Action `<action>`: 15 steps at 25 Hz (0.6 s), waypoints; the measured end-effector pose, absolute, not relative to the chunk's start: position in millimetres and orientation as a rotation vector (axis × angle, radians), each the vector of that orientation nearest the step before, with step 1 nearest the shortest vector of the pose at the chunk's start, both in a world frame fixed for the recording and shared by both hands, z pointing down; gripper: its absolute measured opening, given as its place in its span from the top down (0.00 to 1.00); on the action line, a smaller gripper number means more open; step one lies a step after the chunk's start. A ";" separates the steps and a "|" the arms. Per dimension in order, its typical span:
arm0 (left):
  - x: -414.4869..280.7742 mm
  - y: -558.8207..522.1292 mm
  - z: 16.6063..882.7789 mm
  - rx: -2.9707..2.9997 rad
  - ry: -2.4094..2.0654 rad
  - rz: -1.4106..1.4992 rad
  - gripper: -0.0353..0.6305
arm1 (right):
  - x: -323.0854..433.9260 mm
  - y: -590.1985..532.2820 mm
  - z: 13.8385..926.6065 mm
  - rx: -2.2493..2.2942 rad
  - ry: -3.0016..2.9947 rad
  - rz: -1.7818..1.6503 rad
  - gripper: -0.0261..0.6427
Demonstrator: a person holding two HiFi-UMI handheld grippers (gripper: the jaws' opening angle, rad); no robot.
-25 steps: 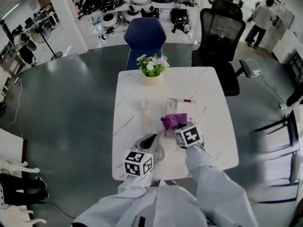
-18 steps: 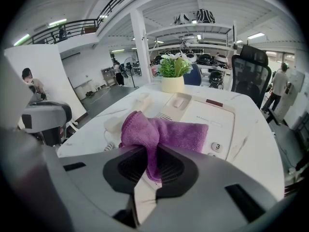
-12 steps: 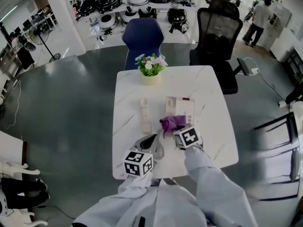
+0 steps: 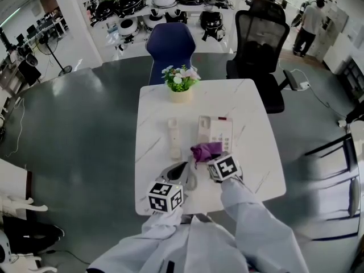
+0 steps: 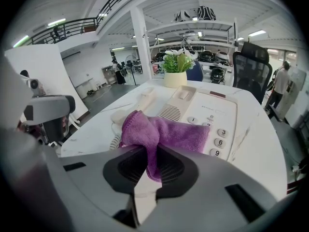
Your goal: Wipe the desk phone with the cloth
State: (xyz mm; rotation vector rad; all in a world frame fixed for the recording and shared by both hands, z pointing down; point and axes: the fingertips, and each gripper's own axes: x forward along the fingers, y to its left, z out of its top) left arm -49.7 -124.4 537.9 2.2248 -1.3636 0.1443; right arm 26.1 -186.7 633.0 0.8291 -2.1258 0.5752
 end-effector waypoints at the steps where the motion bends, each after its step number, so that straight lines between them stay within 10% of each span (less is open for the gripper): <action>1: -49.6 -124.0 537.4 2.225 -1.363 0.144 0.95 | 25.7 -185.5 632.6 0.828 -2.127 0.576 0.91; 15: -49.8 -120.8 535.6 2.230 -1.362 0.142 0.95 | 27.0 -166.9 638.4 0.804 -2.116 0.599 0.91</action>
